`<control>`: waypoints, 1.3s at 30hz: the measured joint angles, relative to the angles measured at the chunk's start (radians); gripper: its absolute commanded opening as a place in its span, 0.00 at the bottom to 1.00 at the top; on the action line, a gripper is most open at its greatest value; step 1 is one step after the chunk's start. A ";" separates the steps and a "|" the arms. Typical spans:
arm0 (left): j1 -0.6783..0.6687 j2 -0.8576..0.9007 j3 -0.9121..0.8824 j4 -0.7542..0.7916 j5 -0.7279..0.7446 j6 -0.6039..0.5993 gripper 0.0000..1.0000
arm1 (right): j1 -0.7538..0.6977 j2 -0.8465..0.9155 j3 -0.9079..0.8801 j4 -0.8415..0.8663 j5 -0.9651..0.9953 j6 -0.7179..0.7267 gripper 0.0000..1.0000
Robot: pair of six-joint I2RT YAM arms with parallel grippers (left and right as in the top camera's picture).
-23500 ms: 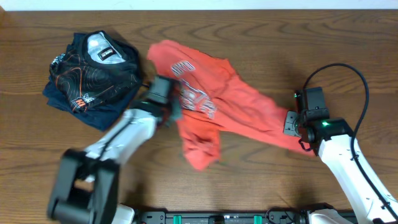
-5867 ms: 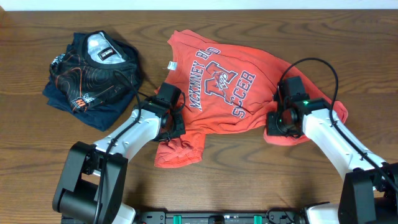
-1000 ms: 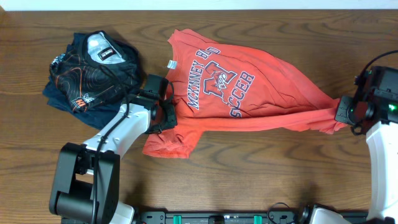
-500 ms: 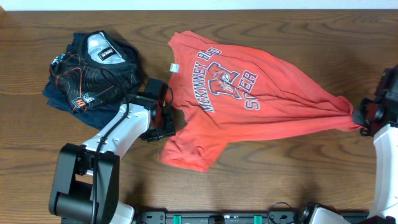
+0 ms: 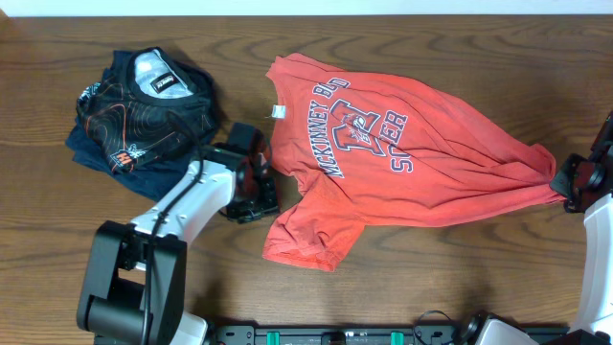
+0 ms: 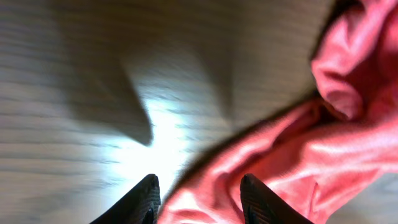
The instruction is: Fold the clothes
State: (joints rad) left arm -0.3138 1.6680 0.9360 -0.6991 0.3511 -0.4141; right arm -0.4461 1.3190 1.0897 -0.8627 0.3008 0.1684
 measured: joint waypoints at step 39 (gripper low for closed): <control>-0.076 -0.028 -0.064 -0.270 0.009 0.006 0.49 | 0.000 0.000 0.000 0.006 -0.024 -0.019 0.01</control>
State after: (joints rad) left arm -0.3893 1.6402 0.8722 -0.9691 0.3603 -0.4080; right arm -0.4461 1.3193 1.0897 -0.8562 0.2764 0.1490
